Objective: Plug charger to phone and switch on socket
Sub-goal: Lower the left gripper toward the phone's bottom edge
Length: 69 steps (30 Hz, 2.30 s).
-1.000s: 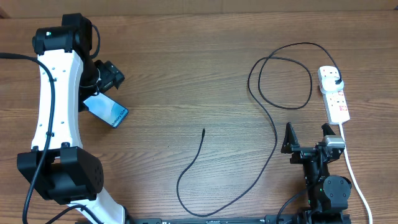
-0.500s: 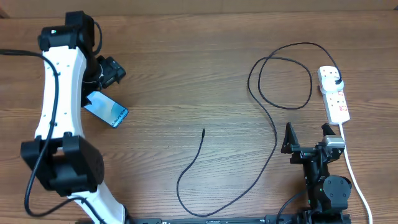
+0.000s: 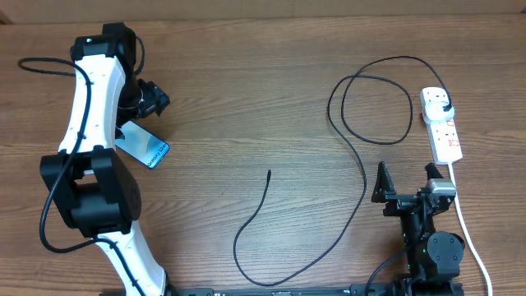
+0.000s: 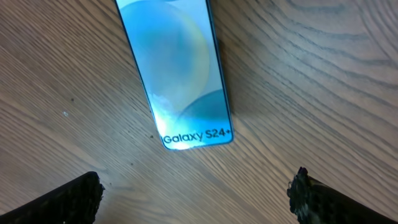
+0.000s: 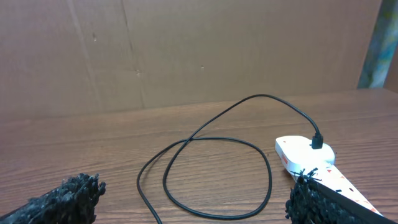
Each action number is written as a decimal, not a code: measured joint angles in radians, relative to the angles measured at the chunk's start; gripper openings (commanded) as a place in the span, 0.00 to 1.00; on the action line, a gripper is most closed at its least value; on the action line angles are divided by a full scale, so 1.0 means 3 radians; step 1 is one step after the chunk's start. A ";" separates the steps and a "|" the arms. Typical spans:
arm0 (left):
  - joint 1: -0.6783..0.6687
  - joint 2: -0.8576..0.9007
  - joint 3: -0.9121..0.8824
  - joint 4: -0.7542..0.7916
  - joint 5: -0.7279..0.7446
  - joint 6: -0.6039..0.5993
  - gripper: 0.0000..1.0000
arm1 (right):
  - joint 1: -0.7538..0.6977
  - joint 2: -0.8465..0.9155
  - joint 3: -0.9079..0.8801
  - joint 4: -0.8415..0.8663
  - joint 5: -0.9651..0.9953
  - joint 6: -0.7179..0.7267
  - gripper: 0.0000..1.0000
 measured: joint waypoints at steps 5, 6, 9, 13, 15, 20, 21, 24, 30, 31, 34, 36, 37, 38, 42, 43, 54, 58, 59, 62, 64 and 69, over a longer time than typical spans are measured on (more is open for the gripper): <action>0.0000 0.0109 -0.0004 0.0048 -0.0057 0.0000 1.00 | 0.0000 0.0000 0.0000 0.0000 0.0000 0.0001 1.00; 0.0000 0.0135 -0.0004 0.0056 -0.0066 0.0000 0.99 | 0.0000 0.0000 0.0000 0.0000 0.0001 0.0000 1.00; 0.0000 0.0212 -0.0004 0.0097 -0.0079 0.0000 0.99 | 0.0000 0.0000 0.0000 0.0000 0.0000 0.0000 1.00; 0.0003 0.0320 -0.0006 0.0148 -0.0090 0.0000 1.00 | 0.0000 0.0000 0.0000 0.0001 0.0000 0.0001 1.00; 0.0011 0.0380 -0.0010 0.0146 -0.0090 0.0000 1.00 | 0.0000 0.0000 0.0000 0.0000 0.0001 0.0001 1.00; 0.0076 0.0441 -0.0020 0.0193 -0.0076 0.0020 1.00 | 0.0000 0.0000 0.0000 -0.0001 0.0000 0.0000 1.00; 0.0095 0.0441 -0.0020 0.0215 -0.0058 0.0037 1.00 | 0.0000 0.0000 0.0000 0.0000 0.0001 -0.0001 1.00; 0.0155 0.0441 -0.0022 0.0229 -0.0011 0.0052 1.00 | 0.0000 0.0000 0.0000 0.0000 0.0000 0.0000 1.00; 0.0245 0.0441 -0.0022 0.0216 0.0061 0.0111 1.00 | 0.0000 0.0000 0.0000 0.0000 0.0000 0.0000 1.00; 0.0252 0.0441 -0.0022 0.0205 0.0065 0.0123 1.00 | 0.0000 0.0000 0.0000 0.0000 0.0001 0.0001 1.00; 0.0262 0.0441 -0.0022 0.0193 0.0089 0.0165 1.00 | 0.0000 0.0000 0.0000 0.0000 0.0000 0.0000 1.00; 0.0262 0.0441 -0.0022 0.0184 0.0104 0.0193 1.00 | 0.0000 0.0000 0.0000 0.0000 0.0000 0.0001 1.00; 0.0262 0.0441 -0.0022 0.0181 0.0114 0.0203 1.00 | 0.0000 0.0000 0.0000 -0.0001 0.0000 0.0000 1.00; 0.0262 0.0441 -0.0022 0.0178 0.0117 0.0212 1.00 | 0.0000 0.0000 0.0000 -0.0001 0.0001 0.0000 1.00; 0.0264 0.0441 -0.0022 0.0181 0.0203 0.0286 1.00 | 0.0000 0.0000 0.0000 0.0000 0.0000 0.0000 1.00; 0.0264 0.0441 -0.0022 0.0181 0.0215 0.0301 1.00 | 0.0000 0.0000 0.0000 0.0000 0.0000 0.0000 1.00; 0.0264 0.0441 -0.0022 0.0100 0.0266 0.0379 1.00 | 0.0000 0.0000 0.0000 0.0000 0.0000 0.0000 1.00; 0.0264 0.0430 -0.0022 0.0052 0.0264 0.0390 1.00 | 0.0000 0.0000 0.0000 0.0000 -0.0001 0.0001 1.00; 0.0264 0.0418 -0.0022 0.0039 0.0264 0.0393 1.00 | 0.0000 0.0000 0.0000 0.0000 0.0000 0.0000 1.00; 0.0264 0.0323 -0.0038 0.0017 0.0261 0.0401 1.00 | 0.0000 0.0000 0.0000 0.0001 0.0001 0.0000 1.00; 0.0264 0.0224 -0.0081 0.0018 0.0242 0.0401 1.00 | 0.0000 0.0000 0.0000 0.0001 0.0000 0.0000 1.00; 0.0268 -0.0089 -0.0422 0.0253 0.0196 0.0402 1.00 | 0.0000 0.0000 0.0000 0.0000 0.0000 0.0001 1.00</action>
